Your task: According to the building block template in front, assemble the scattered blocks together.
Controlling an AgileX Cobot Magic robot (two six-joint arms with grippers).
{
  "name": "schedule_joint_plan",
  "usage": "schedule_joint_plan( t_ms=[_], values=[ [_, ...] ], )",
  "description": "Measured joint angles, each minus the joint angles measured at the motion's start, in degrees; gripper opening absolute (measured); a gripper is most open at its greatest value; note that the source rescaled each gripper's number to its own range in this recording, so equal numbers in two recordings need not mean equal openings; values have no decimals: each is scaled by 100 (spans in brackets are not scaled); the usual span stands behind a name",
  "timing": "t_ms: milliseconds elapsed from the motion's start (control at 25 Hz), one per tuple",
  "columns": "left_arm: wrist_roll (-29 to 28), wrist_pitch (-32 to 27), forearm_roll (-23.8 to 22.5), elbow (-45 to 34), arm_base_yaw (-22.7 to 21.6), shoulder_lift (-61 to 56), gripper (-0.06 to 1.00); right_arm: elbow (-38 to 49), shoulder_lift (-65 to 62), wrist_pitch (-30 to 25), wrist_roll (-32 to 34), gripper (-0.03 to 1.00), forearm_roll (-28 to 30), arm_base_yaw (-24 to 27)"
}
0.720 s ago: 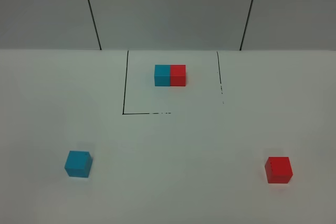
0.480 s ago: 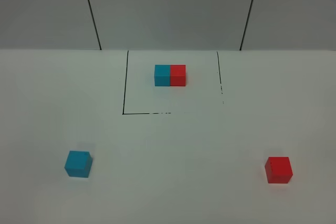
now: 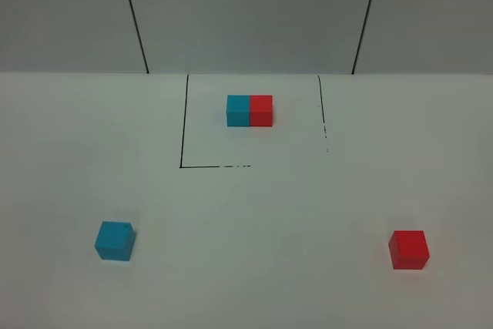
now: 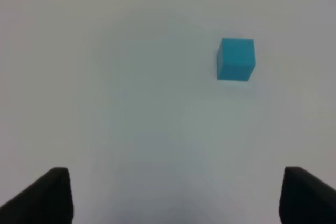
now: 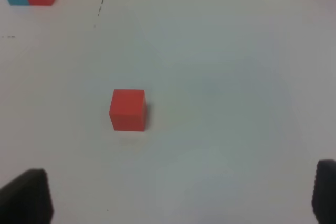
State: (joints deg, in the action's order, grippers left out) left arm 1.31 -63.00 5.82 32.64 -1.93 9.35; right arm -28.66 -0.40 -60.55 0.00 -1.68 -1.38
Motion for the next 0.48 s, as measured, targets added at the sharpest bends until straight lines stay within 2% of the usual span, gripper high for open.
schedule_joint_plan(
  t_ms=[280, 480],
  values=[
    [31, -222, 90, 1121, 0, 2827, 67, 0, 0, 0, 0, 100, 0, 0],
    [353, -287, 672, 1902, 13, 5035, 67, 0, 0, 0, 0, 100, 0, 0]
  ],
)
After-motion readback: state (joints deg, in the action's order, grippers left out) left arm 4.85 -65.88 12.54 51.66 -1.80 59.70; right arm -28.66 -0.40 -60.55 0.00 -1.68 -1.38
